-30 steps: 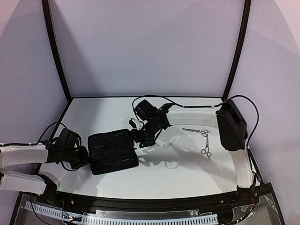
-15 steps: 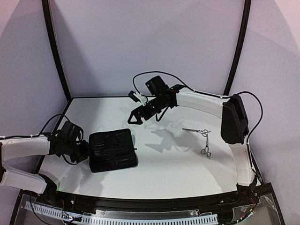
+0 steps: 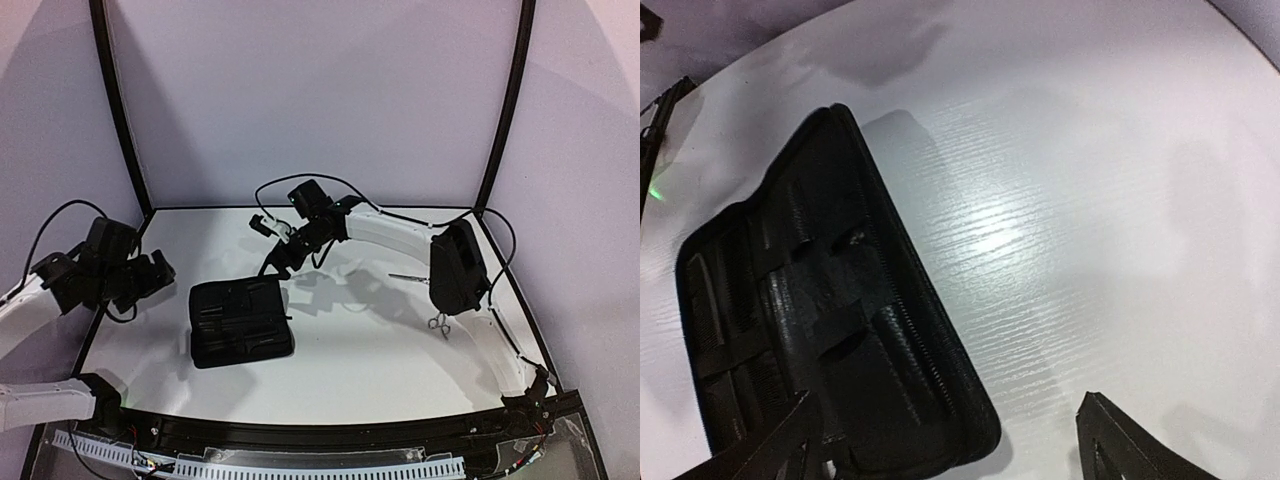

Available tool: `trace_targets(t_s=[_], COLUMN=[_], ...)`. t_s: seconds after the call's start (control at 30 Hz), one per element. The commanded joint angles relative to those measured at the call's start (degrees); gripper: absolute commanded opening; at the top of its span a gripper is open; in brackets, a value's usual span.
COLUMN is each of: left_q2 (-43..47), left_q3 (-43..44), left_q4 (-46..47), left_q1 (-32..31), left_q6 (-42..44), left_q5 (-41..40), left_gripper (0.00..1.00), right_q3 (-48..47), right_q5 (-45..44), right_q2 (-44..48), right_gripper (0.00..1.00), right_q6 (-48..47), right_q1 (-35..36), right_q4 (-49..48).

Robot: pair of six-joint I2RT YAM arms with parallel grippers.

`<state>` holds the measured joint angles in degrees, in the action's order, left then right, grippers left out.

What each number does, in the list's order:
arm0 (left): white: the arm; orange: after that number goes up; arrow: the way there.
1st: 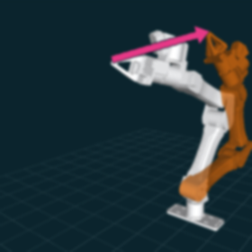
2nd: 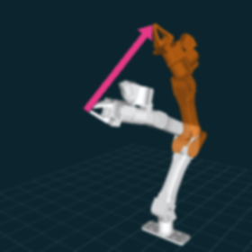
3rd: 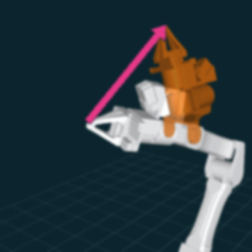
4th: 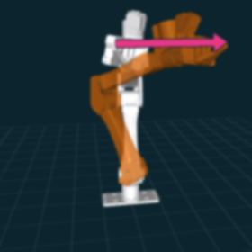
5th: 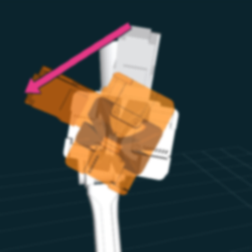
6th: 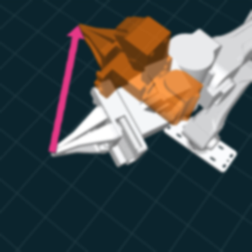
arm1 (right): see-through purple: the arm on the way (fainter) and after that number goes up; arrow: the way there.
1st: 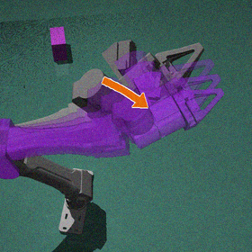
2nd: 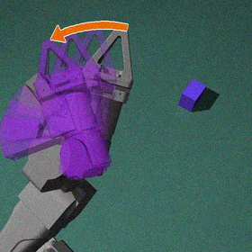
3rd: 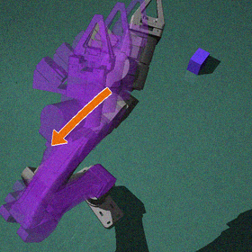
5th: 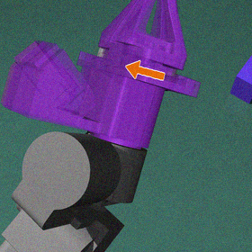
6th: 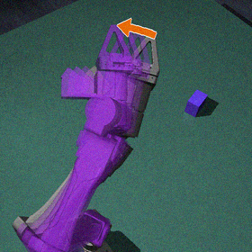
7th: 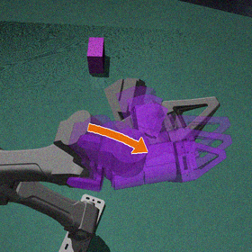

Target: Sort the hair-cutting tools

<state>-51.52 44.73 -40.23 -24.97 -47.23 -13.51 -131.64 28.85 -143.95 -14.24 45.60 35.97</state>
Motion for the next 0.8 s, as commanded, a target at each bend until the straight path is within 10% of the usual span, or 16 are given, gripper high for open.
trace_targets(t_s=[0.0, 0.33, 0.6, 0.77], left_q2=[4.8, 12.0, 11.8, 11.8], left_q3=[-1.7, -5.7, -4.9, -4.7], left_q4=[-9.8, -11.2, -12.3, -12.6], left_q1=[0.3, 0.3, 0.3, 0.3], left_q6=[-1.5, -4.9, -4.7, -4.8], left_q5=[-4.3, -2.1, -2.6, -2.8], left_gripper=[0.99, 0.99, 0.99, 0.99], right_q3=[-4.3, -7.3, -6.0, 1.5], right_q5=[1.4, 2.4, 2.9, 0.0], right_q2=[-3.4, -7.8, -7.6, -2.6], right_gripper=[0.84, 0.69, 0.16, 0.00], right_q6=[-1.6, -1.8, 1.6, 9.9], right_q1=[0.6, 0.5, 0.5, -0.2], right_q4=[3.6, 7.2, 6.8, 0.4])
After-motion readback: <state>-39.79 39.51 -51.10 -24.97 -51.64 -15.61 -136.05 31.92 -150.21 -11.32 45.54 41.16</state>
